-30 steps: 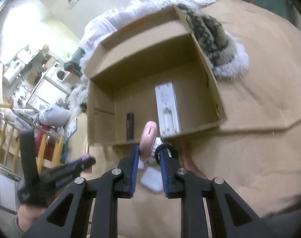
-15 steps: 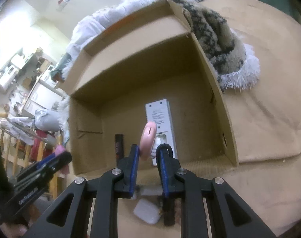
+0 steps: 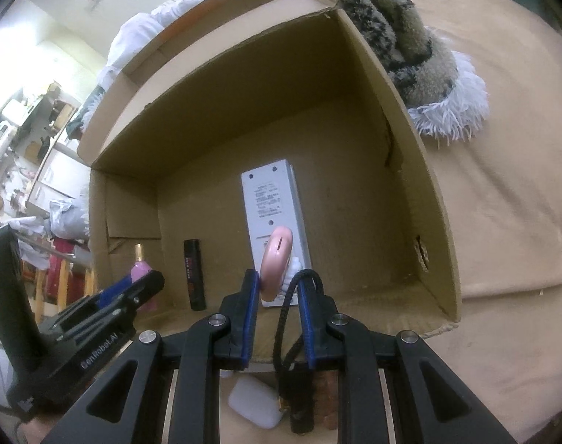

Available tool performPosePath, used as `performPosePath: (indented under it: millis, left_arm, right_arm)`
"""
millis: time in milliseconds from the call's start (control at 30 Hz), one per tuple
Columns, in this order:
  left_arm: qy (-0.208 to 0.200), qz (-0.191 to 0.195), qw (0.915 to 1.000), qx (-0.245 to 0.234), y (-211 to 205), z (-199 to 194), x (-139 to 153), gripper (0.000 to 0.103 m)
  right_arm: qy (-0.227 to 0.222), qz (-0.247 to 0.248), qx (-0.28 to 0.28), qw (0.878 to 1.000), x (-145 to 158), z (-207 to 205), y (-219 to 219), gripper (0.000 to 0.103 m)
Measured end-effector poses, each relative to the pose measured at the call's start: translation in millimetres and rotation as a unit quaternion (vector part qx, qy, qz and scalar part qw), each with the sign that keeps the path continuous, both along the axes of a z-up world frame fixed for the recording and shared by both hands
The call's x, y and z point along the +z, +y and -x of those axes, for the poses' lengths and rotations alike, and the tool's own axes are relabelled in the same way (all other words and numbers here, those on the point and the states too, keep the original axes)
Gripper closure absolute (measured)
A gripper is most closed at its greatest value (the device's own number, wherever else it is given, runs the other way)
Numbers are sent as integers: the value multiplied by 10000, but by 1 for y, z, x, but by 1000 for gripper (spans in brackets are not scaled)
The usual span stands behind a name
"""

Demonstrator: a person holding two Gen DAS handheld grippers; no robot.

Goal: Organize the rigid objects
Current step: 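Lower the perfume bottle and pink heart into the box and release both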

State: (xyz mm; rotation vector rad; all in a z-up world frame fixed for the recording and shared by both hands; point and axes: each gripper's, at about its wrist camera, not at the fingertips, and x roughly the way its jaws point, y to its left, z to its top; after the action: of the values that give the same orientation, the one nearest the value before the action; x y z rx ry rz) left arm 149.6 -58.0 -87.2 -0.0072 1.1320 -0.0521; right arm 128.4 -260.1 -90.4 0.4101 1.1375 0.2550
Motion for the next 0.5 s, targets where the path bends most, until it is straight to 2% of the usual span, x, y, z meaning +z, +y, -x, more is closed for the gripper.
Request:
performPosePath:
  millis: [433, 500]
  left_arm:
    - [17, 112, 9997, 197, 9, 0, -2, 80]
    - [31, 152, 9997, 202, 10, 1, 0, 74]
  right_arm:
    - [53, -54, -120, 9999, -1, -2, -3, 81]
    - [53, -69, -138, 9999, -1, -3, -3, 81]
